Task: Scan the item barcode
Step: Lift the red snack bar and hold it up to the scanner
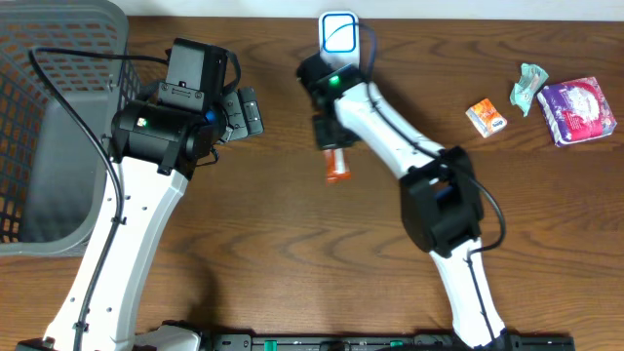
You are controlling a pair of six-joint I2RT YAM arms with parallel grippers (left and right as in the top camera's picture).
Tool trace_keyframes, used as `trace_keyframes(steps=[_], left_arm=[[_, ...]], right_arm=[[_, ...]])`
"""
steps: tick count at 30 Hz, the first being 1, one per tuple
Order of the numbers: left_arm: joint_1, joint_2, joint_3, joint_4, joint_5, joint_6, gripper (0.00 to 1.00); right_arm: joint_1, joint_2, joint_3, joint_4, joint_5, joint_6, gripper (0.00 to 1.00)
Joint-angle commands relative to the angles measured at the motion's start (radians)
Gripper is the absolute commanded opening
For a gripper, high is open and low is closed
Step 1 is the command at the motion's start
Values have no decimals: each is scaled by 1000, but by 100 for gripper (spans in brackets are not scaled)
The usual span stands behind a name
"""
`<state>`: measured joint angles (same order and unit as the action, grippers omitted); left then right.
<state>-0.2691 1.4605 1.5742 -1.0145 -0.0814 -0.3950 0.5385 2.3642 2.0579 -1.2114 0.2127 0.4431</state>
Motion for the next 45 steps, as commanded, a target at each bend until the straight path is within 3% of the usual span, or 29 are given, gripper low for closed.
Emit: trace_keyframes(steps=[1, 3, 8, 13, 21, 26, 32, 38, 45], left_arm=[[4, -2, 14, -2, -9, 5, 98], [4, -2, 14, -2, -9, 5, 98], [4, -2, 14, -2, -9, 5, 98], [4, -2, 14, -2, -9, 5, 98], [4, -2, 14, -2, -9, 5, 98], [4, -2, 14, -2, -9, 5, 98], [4, -2, 14, -2, -9, 5, 98], [4, -2, 14, -2, -9, 5, 98], [4, -2, 14, -2, -9, 5, 98]], right_arm=[[5, -45, 10, -53, 270, -22, 16], [6, -45, 8, -63, 275, -22, 31], [7, -45, 8, 2, 121, -132, 36], [8, -42, 8, 68, -6, -190, 56], [20, 14, 3, 76, 6, -234, 52], [50, 52, -11, 70, 103, -235, 46], [60, 93, -45, 82, 224, -236, 48], [44, 131, -57, 82, 222, -266, 47], [28, 164, -58, 74, 222, -268, 39]])
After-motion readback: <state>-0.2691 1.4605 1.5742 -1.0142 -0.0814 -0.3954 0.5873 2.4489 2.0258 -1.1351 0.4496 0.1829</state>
